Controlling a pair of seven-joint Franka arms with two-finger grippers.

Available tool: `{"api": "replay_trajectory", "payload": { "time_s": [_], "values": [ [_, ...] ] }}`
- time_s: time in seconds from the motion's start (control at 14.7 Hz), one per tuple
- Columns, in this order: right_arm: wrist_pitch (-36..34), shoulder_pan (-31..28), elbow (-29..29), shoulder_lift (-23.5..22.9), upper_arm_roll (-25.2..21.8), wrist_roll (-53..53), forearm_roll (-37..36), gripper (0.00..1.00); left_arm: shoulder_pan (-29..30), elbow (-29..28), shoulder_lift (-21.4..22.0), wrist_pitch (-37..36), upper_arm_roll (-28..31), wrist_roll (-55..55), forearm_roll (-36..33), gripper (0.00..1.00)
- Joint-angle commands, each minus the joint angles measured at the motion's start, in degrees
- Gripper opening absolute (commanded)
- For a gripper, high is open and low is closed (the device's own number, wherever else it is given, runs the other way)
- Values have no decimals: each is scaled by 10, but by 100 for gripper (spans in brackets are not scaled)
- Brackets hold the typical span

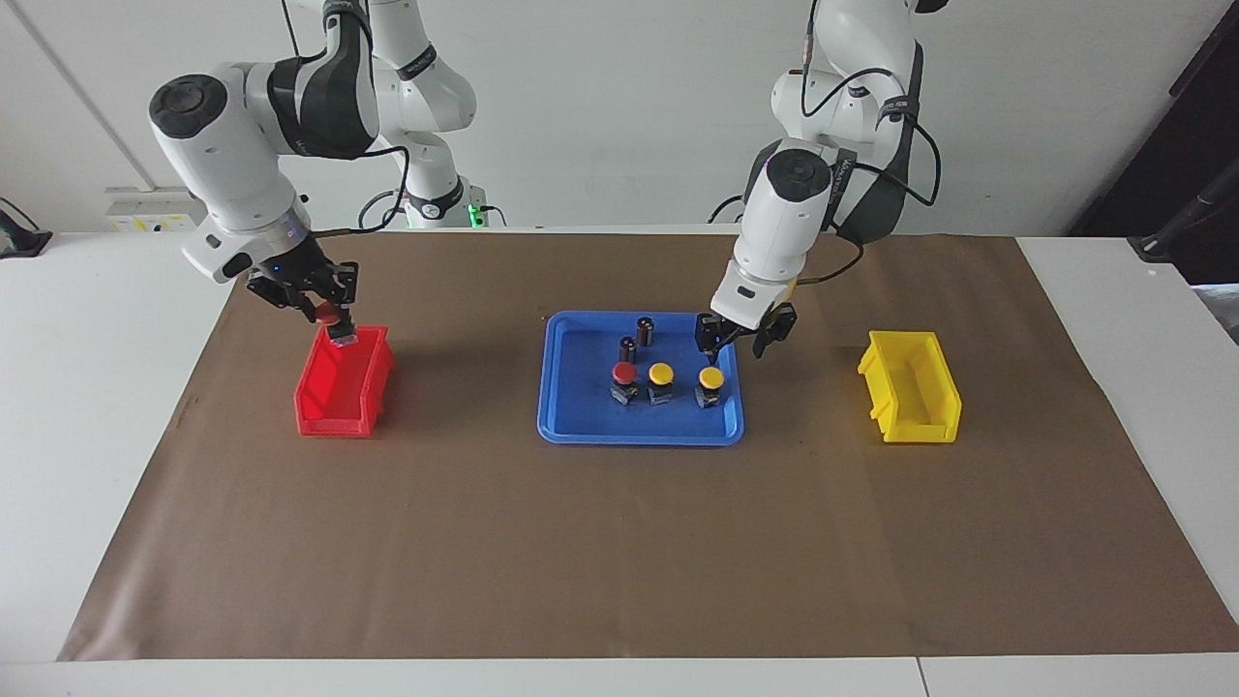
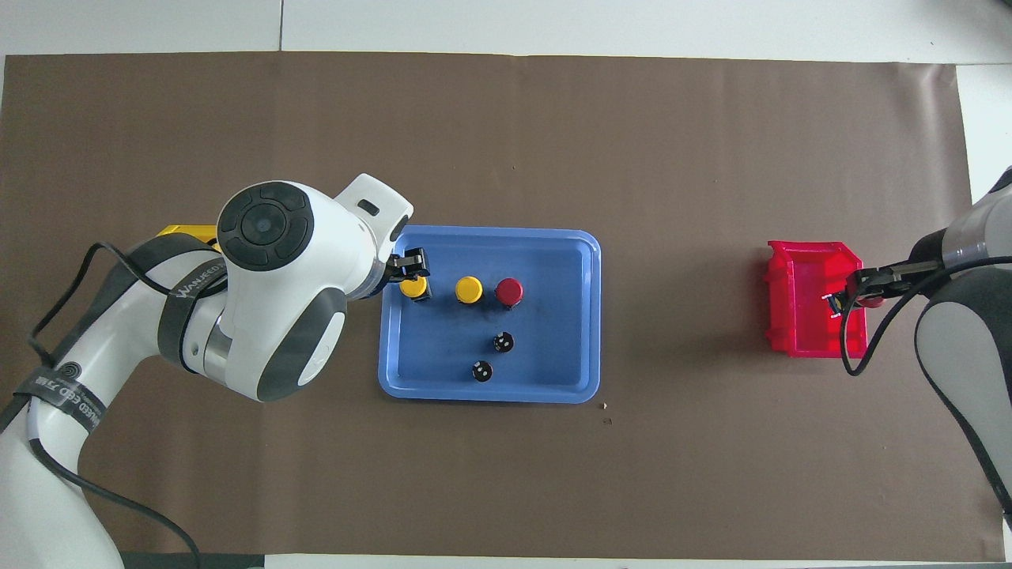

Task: Sort red and yellow buttons by color
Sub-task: 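Carry the red button to the red bin while the left gripper grasps a yellow button, then release the red button in the red bin while the left gripper lifts the yellow button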

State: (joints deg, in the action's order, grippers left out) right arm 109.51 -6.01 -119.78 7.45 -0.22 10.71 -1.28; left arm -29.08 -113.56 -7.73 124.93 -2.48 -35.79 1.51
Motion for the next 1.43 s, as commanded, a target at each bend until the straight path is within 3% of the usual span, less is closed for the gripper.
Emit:
{"api": "replay_trajectory", "payload": {
  "time_s": [0.0, 0.48, 0.68, 0.75, 0.81, 0.88, 0.95, 1.02, 1.15, 1.22, 1.36],
  "values": [
    [72, -29, -86, 41, 9, 30, 17, 21, -23, -24, -13, 53, 7, -35, -8, 76],
    [206, -26, -160, 11, 8, 30, 36, 21, -31, -44, -19, 81, 7, -43, -8, 76],
    [236, -26, -175, 4, 8, 31, 36, 21, -35, -43, -31, 94, 8, -60, -8, 70],
    [243, -28, -190, 7, 8, 33, 36, 21, -41, -43, -33, 96, 8, -66, -8, 61],
    [255, -28, -199, 9, 8, 34, 36, 21, -41, -42, -39, 95, 8, -67, -8, 45],
    [257, -33, -205, 6, 8, 42, 36, 21, -41, -40, -39, 90, 9, -67, -8, 15],
    [258, -36, -205, 6, 8, 48, 36, 21, -41, -34, -39, 84, 9, -67, -8, 1],
    [258, -37, -205, 6, 8, 48, 36, 24, -40, -22, -37, 66, 9, -70, -8, 1],
    [259, -35, -205, 6, 8, 50, 36, 55, -34, 10, -19, -12, 10, -58, -8, 1],
    [256, -36, -201, 5, 8, 50, 36, 64, -27, 16, -3, -41, 11, -45, -8, 1],
    [222, -37, -163, -3, 8, 53, 36, 71, 3, 19, 31, -98, 11, 12, -8, 1]
  ]
}}
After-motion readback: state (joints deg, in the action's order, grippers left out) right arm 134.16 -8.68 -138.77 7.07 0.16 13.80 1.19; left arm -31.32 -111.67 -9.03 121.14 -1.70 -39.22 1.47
